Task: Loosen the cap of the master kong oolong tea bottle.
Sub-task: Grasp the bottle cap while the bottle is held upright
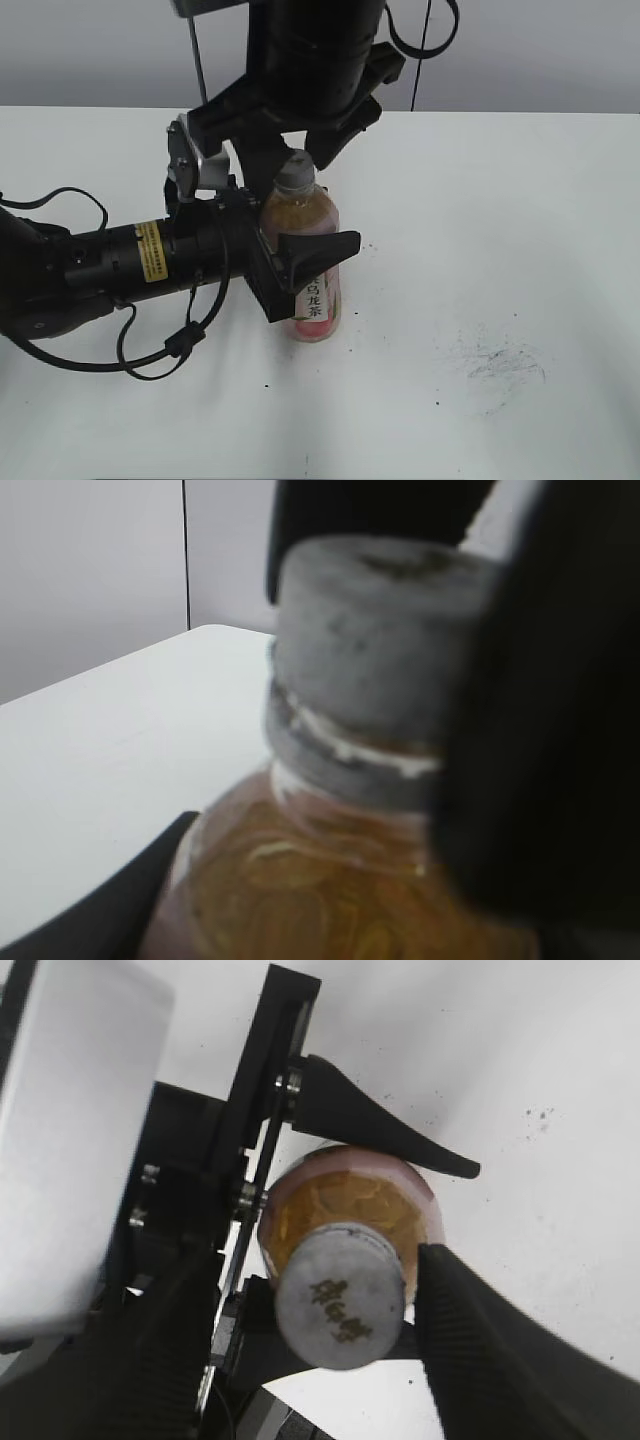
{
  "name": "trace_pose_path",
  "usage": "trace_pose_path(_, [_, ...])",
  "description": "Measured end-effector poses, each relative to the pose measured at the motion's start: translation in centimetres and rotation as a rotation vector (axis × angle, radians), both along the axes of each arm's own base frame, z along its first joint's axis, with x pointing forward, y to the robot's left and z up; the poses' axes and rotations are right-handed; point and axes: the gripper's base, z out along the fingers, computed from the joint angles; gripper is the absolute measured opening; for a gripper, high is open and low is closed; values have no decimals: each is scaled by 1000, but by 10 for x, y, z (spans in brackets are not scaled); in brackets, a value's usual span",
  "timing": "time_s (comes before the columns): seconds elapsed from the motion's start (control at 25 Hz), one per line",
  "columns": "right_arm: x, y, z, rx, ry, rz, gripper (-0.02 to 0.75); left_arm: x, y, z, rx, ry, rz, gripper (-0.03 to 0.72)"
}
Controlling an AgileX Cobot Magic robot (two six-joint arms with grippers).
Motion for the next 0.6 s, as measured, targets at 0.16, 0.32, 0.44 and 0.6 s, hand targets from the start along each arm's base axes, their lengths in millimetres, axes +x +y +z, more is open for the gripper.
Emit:
trace_pose_path(0.16, [1, -1, 0, 5, 5, -60, 453, 0, 0, 0, 0, 0, 0, 445])
trace_pose_path(0.32, [1, -1, 0, 14, 14, -108, 445, 0, 0, 0, 0, 0, 0, 445])
trace_pose_path(0.44, [1, -1, 0, 16, 16, -120, 384, 0, 0, 0, 0, 0, 0, 445])
trace_pose_path(0.6, [1, -1, 0, 13, 12, -120, 273, 0, 0, 0, 0, 0, 0, 445])
